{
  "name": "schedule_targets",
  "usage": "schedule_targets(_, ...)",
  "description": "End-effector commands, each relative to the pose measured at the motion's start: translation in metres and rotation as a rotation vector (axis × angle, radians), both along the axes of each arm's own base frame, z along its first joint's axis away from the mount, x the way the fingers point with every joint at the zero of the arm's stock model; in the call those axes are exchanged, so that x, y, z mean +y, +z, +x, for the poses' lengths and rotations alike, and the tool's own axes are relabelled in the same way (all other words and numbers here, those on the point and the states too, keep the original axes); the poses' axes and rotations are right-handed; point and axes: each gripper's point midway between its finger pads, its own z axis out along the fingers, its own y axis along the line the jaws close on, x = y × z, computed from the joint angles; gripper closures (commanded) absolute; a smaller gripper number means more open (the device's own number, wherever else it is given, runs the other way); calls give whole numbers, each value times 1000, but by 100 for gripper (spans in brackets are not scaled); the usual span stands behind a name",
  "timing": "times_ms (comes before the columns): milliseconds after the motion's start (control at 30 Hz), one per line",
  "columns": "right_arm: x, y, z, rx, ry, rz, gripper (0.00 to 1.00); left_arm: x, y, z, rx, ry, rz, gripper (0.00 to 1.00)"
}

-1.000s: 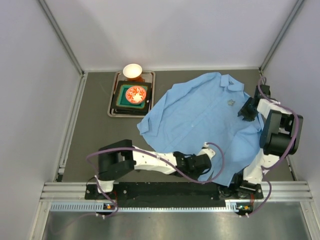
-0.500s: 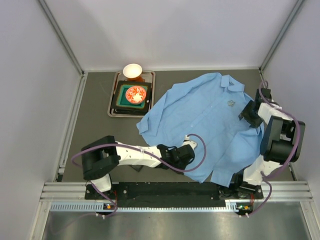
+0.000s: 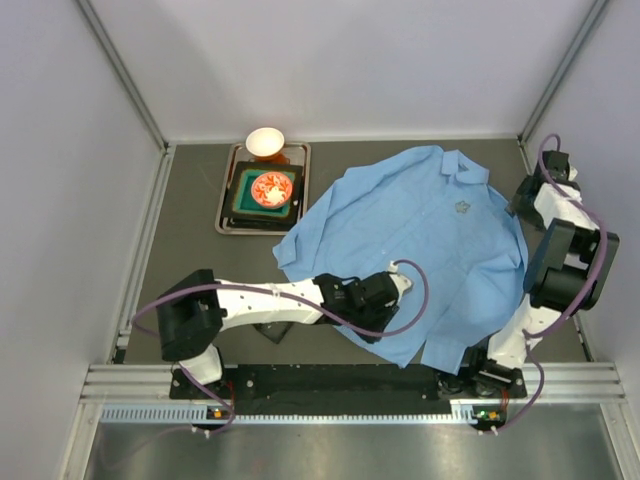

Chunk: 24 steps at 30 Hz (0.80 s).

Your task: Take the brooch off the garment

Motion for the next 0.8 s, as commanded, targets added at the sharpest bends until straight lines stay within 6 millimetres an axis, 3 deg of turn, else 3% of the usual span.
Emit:
schedule_targets(0,-13,-5,17,35,4,-10,37,-20,57,13,-38,-102,-157,69)
schedule_targets(33,-17,-1,23,28,1,-12,40,-21,61,17,-50,-115,-164,66)
schedule_targets(233,-21,-31,21,95,-9,34,53,-23,83,43,-74,-111,-214,59)
schedule_targets(467,-30,-41,8,125,-46,46,70,-31,100,64,-84,-103,-260,60)
schedule_targets(533,-37,-42,-5,150,-90,20,90,-34,110,67,-86,-99,-288,62)
schedule_targets(600,-39,-47,-22,171,-137,22,100,-35,118,67,-89,-92,-315,63)
schedule_targets(733,-42,-46,-53,180,-212,35,100,-36,125,60,-71,-94,-377,64)
schedule_targets(767,-50,-38,-63,163,-254,29,100,-36,129,57,-68,-99,-393,64)
